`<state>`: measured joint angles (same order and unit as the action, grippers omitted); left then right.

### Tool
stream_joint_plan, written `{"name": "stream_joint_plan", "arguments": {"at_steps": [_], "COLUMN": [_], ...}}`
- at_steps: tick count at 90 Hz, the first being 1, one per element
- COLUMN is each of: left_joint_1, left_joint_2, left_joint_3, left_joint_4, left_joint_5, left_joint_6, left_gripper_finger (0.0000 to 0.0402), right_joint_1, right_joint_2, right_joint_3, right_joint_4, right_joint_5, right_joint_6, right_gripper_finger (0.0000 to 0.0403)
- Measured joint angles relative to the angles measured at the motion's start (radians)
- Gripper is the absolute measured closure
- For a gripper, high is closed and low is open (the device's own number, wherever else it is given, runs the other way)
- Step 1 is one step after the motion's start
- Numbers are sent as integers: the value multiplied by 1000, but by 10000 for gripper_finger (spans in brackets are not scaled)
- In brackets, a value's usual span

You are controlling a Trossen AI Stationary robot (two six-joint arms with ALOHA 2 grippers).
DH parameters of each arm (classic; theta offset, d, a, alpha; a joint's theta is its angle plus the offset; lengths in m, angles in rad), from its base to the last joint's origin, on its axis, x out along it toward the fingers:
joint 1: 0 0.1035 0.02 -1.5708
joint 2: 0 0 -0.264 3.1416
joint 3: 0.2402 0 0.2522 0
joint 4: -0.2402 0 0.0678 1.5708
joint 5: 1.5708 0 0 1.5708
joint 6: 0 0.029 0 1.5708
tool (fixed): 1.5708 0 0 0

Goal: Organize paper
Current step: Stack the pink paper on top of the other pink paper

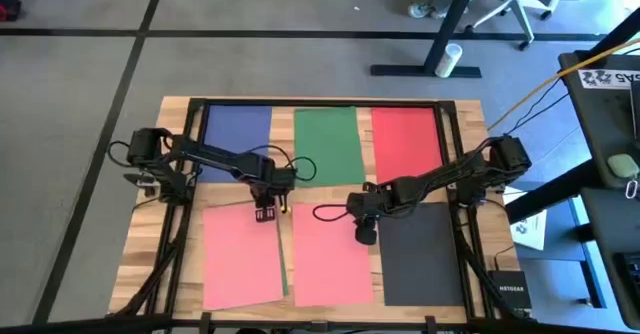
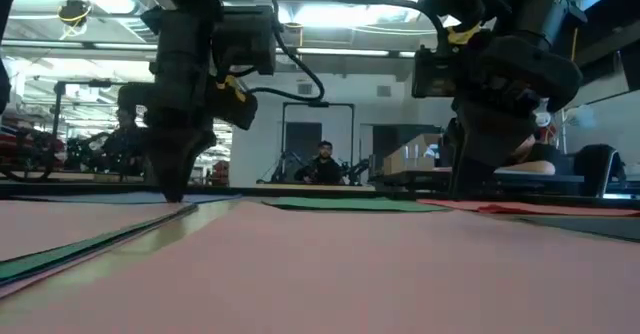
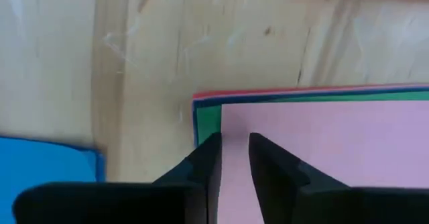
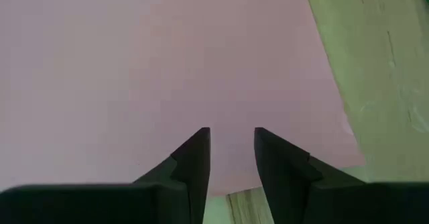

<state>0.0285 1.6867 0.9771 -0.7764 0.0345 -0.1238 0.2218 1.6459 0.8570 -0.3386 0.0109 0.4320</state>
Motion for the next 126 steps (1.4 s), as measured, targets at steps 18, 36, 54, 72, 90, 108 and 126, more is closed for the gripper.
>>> {"name": "stream_joint_plan", "arguments": {"at_steps": [18, 36, 54, 72, 90, 108, 126], "left_joint_1": [1, -3, -4, -4, -4, -12, -16], "left_joint_2": [0, 0, 0, 5, 5, 5, 5], "left_joint_3": [-3, -3, -4, -31, -35, -35, -35], "left_joint_4": [3, 2, 13, 71, 89, 64, 60], "left_joint_5": [-38, -38, -38, -38, -37, -7, -9], "left_joint_6": [29, 16, -34, -61, -25, -12, 50], "left_gripper_finger": [341, 341, 341, 341, 341, 341, 342], "right_joint_1": [0, 0, 0, 0, 0, 0, 0], "right_joint_2": [0, 0, 0, 0, 0, 0, 0], "right_joint_3": [0, 0, 0, 0, 0, 0, 0], "right_joint_4": [-1, -1, -1, 0, -1, 0, 0], "right_joint_5": [0, 0, 0, 0, 0, 0, 0], "right_joint_6": [0, -14, -13, -13, -13, -14, -14], "right_gripper_finger": [297, 297, 297, 297, 297, 297, 297]}}
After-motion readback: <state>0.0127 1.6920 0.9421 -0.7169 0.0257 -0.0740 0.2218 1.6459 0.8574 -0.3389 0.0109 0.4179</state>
